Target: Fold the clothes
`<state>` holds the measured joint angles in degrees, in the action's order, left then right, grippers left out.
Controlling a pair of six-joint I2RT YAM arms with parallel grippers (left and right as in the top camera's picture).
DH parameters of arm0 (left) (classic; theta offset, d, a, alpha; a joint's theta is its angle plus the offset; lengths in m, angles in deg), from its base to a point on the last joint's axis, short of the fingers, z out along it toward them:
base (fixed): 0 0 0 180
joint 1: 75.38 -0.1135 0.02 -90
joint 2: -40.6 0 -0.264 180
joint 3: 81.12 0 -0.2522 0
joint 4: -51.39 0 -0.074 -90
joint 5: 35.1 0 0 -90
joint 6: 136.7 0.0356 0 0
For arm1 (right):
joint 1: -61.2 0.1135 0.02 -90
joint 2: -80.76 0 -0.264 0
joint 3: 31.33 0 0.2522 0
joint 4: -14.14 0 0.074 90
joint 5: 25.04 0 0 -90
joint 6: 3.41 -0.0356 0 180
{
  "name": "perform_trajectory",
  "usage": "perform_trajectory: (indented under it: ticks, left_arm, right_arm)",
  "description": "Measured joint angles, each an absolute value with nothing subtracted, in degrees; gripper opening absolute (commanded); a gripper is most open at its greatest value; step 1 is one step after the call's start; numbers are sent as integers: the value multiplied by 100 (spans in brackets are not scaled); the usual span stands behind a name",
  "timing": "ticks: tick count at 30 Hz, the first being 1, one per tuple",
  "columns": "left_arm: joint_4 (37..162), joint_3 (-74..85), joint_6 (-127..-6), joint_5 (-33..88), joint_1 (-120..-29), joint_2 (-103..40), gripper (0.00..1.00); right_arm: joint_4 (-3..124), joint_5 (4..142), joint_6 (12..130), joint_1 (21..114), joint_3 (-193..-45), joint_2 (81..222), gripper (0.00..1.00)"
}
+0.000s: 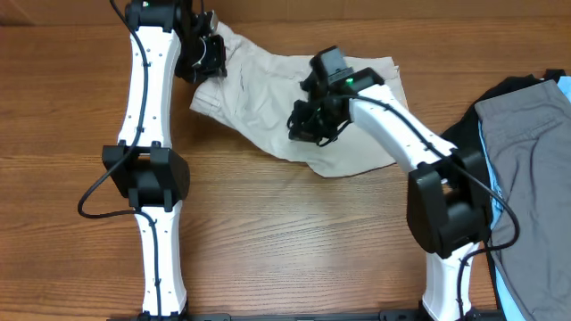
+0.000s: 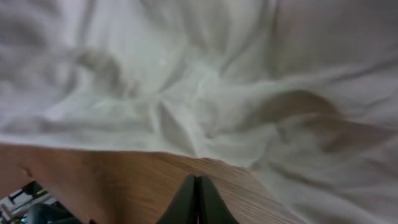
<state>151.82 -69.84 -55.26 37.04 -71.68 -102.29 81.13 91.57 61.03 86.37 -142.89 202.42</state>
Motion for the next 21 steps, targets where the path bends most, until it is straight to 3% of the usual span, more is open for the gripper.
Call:
perform_trajectory:
  ticks: [10,21]
  left_arm:
    - [15528,-7694,-5524,3666,-7159,-10229,7]
    - [15545,-7694,-5526,3671,-7047,-10229,8]
  right_arm:
    - [7932,8438,5839,8975,-14289,20767,4]
    - [8275,8683,5924,8647,-14621,21029,4]
